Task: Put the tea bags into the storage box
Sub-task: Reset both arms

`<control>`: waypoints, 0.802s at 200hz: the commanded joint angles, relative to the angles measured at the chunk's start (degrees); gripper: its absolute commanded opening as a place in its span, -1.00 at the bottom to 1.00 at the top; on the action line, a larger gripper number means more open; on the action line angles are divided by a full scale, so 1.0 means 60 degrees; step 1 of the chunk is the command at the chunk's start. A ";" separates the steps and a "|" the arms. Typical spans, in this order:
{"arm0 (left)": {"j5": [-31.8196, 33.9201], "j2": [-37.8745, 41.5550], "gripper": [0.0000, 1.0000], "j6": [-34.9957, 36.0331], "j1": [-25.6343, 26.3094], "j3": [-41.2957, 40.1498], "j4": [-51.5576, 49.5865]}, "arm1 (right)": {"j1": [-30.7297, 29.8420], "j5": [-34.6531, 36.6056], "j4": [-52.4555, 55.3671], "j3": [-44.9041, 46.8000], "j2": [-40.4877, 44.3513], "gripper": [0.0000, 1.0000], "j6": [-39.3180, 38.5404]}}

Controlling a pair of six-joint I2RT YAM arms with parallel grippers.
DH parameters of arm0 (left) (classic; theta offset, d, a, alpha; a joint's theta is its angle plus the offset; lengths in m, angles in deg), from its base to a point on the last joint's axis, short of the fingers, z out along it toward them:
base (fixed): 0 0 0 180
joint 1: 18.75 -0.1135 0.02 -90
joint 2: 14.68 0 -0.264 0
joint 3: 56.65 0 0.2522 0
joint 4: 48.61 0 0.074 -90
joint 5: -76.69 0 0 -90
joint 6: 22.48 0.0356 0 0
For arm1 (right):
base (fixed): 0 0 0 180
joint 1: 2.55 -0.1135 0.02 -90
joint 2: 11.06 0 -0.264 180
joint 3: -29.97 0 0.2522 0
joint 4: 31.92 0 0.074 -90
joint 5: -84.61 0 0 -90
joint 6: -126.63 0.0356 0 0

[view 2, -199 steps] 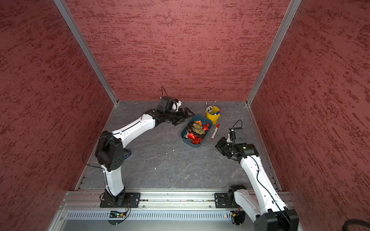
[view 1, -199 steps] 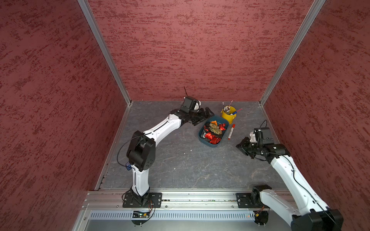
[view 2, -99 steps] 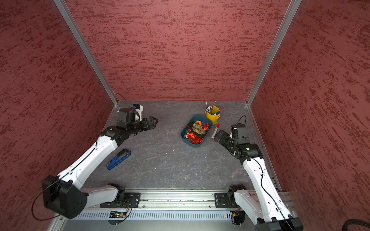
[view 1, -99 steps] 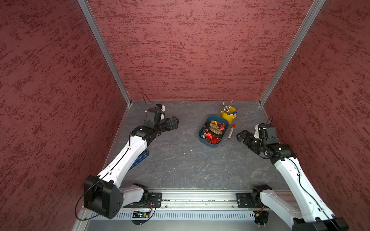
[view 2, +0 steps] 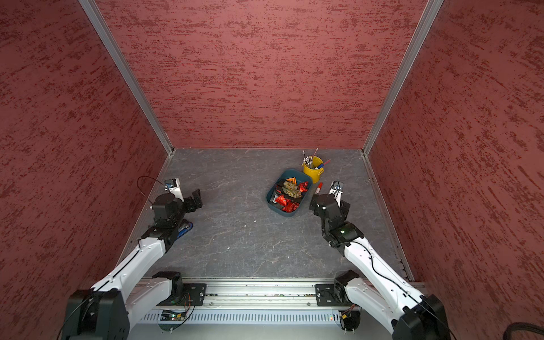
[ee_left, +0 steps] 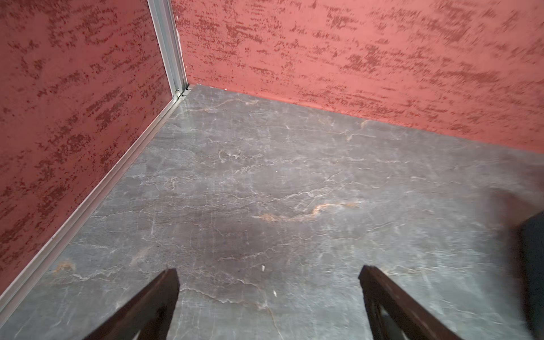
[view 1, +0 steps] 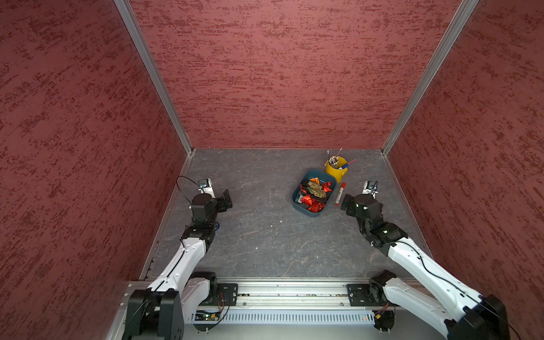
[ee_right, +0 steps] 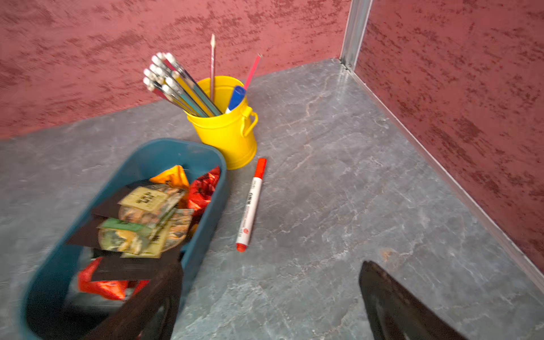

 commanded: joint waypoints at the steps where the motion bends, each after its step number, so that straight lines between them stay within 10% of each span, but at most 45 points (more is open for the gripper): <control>1: 0.0167 -0.1161 0.99 0.0755 -0.0155 -0.0793 0.4173 | -0.0130 0.1479 -0.3030 0.0568 0.0065 0.97 -0.1213; 45: 0.0026 -0.4896 0.99 0.0701 -0.0283 -0.0957 0.8161 | 0.0076 0.1246 -0.6985 0.2254 -0.0521 0.97 -0.2880; 75: -0.0133 -0.4529 0.99 0.0728 -0.0160 -0.0255 0.6153 | 0.0339 0.0797 -0.7811 0.2412 -0.0774 0.97 -0.3234; 160: 0.0895 -0.4794 0.99 0.1177 0.0393 -0.0652 0.7440 | 0.2015 -0.0154 -1.1711 0.2923 -0.4059 0.96 -0.4255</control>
